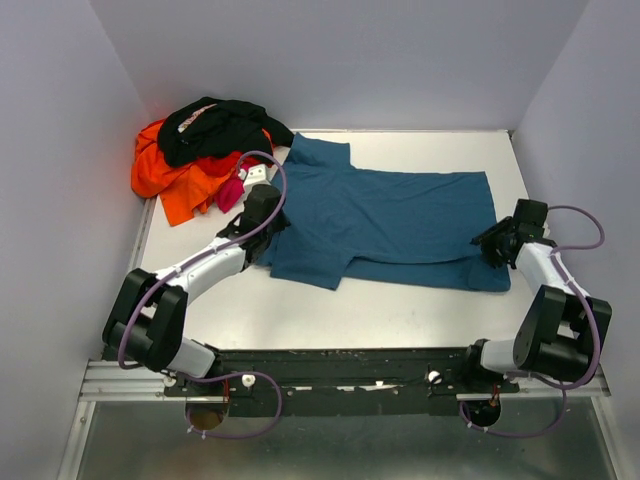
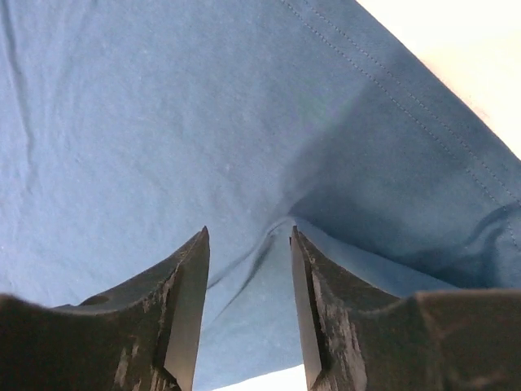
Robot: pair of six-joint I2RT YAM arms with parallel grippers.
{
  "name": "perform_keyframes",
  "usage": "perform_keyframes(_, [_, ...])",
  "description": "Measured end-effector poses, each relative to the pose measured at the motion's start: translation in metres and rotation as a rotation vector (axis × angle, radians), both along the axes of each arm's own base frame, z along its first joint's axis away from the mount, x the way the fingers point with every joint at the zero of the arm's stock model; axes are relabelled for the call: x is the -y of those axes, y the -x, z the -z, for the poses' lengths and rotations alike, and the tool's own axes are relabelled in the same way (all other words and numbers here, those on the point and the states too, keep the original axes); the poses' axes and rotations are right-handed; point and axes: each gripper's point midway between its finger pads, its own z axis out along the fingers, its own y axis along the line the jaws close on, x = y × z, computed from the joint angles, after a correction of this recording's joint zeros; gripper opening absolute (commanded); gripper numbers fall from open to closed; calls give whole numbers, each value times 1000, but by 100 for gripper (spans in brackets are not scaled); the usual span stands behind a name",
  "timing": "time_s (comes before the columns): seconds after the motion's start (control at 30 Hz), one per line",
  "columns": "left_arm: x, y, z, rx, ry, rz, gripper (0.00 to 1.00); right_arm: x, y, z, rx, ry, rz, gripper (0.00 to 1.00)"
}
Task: Fold and stack the t-shirts
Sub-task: Flatten out the tshirt
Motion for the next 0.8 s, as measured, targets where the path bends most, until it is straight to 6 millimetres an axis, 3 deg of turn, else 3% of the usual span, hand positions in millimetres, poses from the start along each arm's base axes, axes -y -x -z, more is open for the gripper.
perform_keyframes(0.1, [2,-7,-5,16,-1,3,0,1,2,2,-12,5,6,81])
perform_keyframes(0.13, [3,-9,-6,22,-3,4,0,3,3,2,-14,10,15,82])
perform_keyframes(0.37, [-1,-16,7,7,-31,2,0,5,16,-10,-9,49,28,80])
perform_keyframes(0.53, [-4,-19,11,6,-41,0,0,-2,39,-22,35,61,30,71])
perform_keyframes(0.63, [-5,-20,11,7,-42,1,0,-7,52,-14,22,51,37,73])
perform_keyframes(0.8, [-3,-22,10,22,-36,9,0,-14,69,15,-59,8,52,75])
